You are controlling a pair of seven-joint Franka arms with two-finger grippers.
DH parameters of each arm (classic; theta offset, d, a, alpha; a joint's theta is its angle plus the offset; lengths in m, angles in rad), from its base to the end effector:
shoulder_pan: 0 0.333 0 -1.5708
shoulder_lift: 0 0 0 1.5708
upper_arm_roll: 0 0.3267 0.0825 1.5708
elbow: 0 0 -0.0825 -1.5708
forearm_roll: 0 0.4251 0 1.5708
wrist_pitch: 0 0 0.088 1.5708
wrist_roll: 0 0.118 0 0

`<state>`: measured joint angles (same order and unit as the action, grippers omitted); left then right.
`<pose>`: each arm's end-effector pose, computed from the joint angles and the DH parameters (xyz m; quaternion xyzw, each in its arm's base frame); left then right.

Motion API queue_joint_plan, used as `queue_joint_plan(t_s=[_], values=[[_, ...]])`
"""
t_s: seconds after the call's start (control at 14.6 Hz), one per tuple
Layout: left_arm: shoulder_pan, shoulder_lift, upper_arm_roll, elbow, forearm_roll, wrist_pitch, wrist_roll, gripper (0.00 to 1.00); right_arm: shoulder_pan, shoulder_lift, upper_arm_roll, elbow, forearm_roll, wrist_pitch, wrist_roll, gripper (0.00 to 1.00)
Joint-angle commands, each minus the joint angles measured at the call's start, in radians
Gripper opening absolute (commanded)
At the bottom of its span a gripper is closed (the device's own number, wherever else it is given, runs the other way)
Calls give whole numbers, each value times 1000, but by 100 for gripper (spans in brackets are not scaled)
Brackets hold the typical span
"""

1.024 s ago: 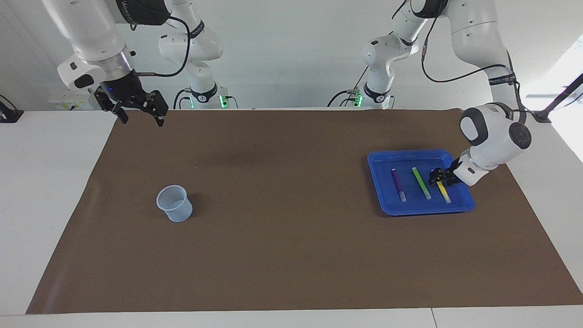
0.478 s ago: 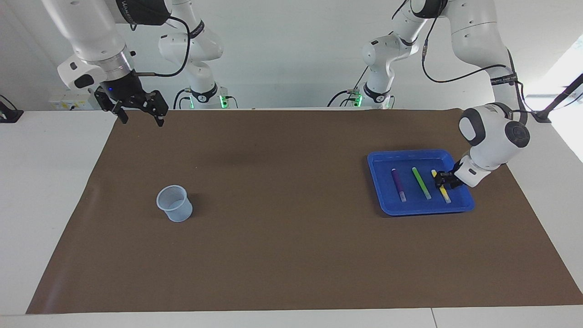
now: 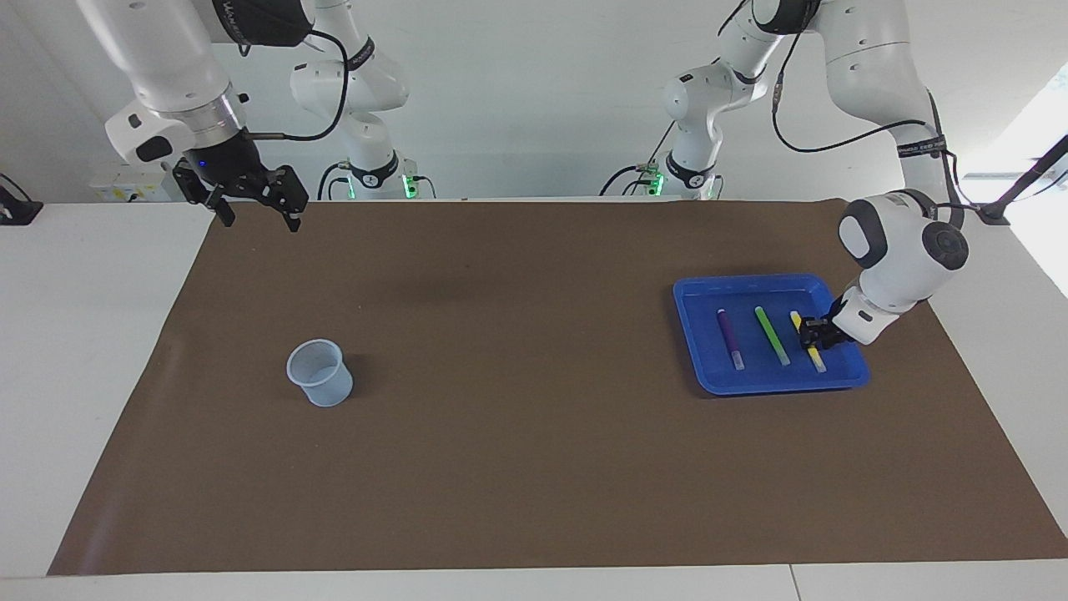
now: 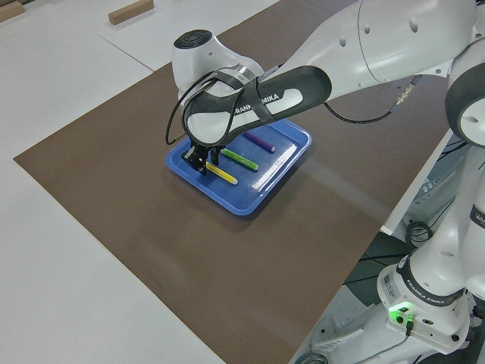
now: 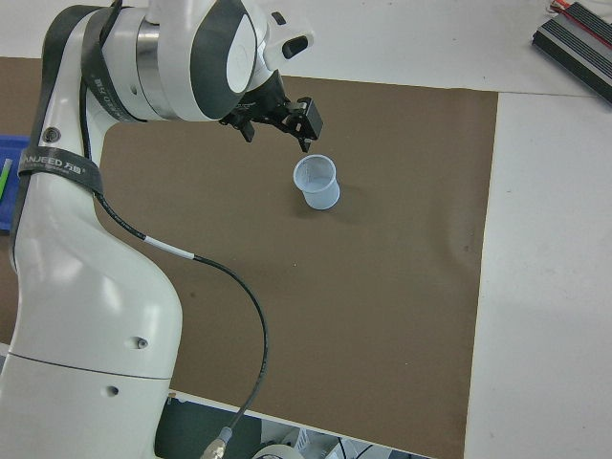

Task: Transfer and insert pens with both arms
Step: 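Lower the left gripper and grasp the yellow pen, then lift the yellow pen with the left gripper while the right gripper approaches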

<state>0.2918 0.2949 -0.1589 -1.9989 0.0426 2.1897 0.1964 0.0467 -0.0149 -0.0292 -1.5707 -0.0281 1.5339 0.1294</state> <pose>0.6167 0.0861 0.2779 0.9978 -0.0427 -0.0482 0.0145 0.5868 0.0067 0.6299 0.9983 -0.0563 -0.0099 0.0146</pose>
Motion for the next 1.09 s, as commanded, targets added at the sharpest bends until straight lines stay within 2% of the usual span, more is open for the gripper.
queue_joint_plan(t_s=[0.0,0.34,0.41,0.75,1.02], values=[[-11,-3,7,-21,20,33,-20,0,-10,0,3,0,8,-11,-14,100],[-11,-3,4,-2,22,16,-14,0,-10,0,3,0,8,-11,-14,100],[-13,-8,1,23,22,-22,-15,0,-10,0,3,1,8,-11,-14,100],[-110,-17,-1,329,-21,-423,-119,0,-10,0,3,0,8,-11,-14,100],[-209,-28,-5,509,-151,-657,-418,0,-10,0,3,0,8,-11,-14,100]])
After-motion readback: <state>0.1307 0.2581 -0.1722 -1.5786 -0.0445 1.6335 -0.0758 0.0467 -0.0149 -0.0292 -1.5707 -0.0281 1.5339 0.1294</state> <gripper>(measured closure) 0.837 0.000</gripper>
